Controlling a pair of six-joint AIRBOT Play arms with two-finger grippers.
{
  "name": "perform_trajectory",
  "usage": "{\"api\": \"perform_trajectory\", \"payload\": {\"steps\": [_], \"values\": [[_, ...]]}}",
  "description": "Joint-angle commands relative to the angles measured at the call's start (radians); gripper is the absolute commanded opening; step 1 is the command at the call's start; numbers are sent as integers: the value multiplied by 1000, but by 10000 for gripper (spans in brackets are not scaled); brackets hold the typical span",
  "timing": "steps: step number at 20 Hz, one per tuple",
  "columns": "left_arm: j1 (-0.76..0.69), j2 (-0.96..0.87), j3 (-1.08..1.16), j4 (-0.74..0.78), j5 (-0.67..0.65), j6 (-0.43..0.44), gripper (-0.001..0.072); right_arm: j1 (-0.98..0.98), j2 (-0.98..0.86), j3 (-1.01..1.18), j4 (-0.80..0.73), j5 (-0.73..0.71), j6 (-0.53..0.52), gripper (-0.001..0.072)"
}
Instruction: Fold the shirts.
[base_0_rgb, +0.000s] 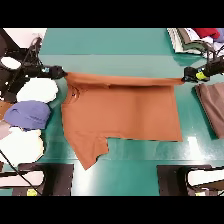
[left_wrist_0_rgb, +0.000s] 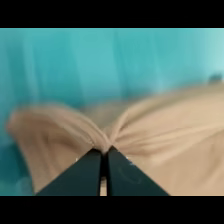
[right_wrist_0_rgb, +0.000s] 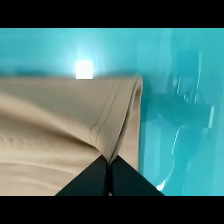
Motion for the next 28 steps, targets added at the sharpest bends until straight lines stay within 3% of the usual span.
{"api": "perform_trajectory", "payload": {"steps": [1, 8, 9, 10, 11, 12, 13, 16, 19, 24, 28], "values": [[0, -3, -56, 146, -78, -46, 22, 15, 36, -133, 6, -11, -6, 16], [0, -2, -148, 177, 2, -56, 25, 79, 69, -311, 9, -105, -1, 17], [0, -2, -148, 185, -3, -89, 69, 83, 69, -318, 8, -103, 7, 18], [0, -2, -148, 187, -11, -115, 338, 83, 69, -319, 9, -90, 15, 23], [0, -2, -148, 190, -21, -138, 531, 82, 69, -314, 8, -64, 14, 126], [7, 2, -142, 202, -49, -158, 526, 78, 69, -300, 7, -26, 14, 340], [20, 7, -125, 216, -103, -190, 526, 69, 70, -278, 6, 32, 10, 409], [83, 79, -111, 261, -257, -228, 525, 16, 126, -267, 6, 182, -78, 409], [102, 227, -220, 333, -347, -277, 525, -59, 266, -381, 9, 182, -78, 409], [101, 489, -603, 255, -365, -349, 526, -120, 441, -563, 9, 108, -95, 409], [101, 545, -797, 179, -367, -347, 526, -119, 486, -608, 16, 71, -103, 409]]}}
